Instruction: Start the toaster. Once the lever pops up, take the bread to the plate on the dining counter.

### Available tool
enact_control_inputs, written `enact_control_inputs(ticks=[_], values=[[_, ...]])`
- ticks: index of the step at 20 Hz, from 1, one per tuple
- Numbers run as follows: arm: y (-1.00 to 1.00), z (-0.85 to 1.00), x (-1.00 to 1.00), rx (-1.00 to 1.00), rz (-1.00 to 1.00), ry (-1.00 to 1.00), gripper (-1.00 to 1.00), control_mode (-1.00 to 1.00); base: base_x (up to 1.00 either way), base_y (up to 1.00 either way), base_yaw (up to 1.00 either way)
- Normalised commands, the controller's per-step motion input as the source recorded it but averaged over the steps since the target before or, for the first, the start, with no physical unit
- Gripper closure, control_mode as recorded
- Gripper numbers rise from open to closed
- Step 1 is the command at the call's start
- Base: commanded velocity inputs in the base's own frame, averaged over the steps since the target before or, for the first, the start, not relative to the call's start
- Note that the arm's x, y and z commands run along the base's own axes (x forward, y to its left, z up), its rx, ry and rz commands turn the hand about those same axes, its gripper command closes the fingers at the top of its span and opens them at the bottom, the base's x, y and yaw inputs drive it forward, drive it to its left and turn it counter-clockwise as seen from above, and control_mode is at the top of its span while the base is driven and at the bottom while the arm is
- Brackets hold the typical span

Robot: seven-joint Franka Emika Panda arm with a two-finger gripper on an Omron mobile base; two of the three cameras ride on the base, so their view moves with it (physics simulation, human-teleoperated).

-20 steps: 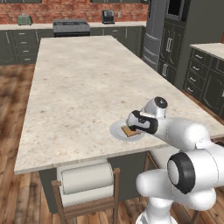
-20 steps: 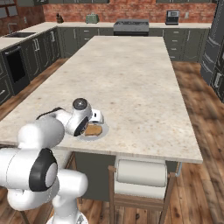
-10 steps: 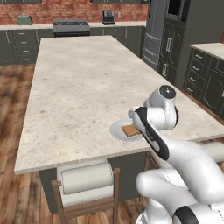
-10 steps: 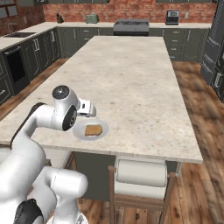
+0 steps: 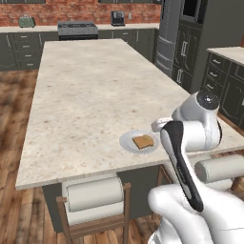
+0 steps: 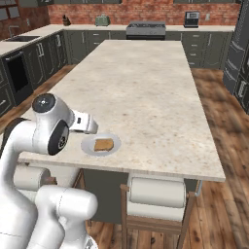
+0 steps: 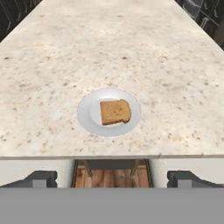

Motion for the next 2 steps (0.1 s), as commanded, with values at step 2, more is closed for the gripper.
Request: enact_control_inputs(ticks=[2], values=[[-0.19, 0.27, -1.00, 0.00, 0.00, -0.06, -1.00, -1.00, 0.00, 0.00, 0.00]])
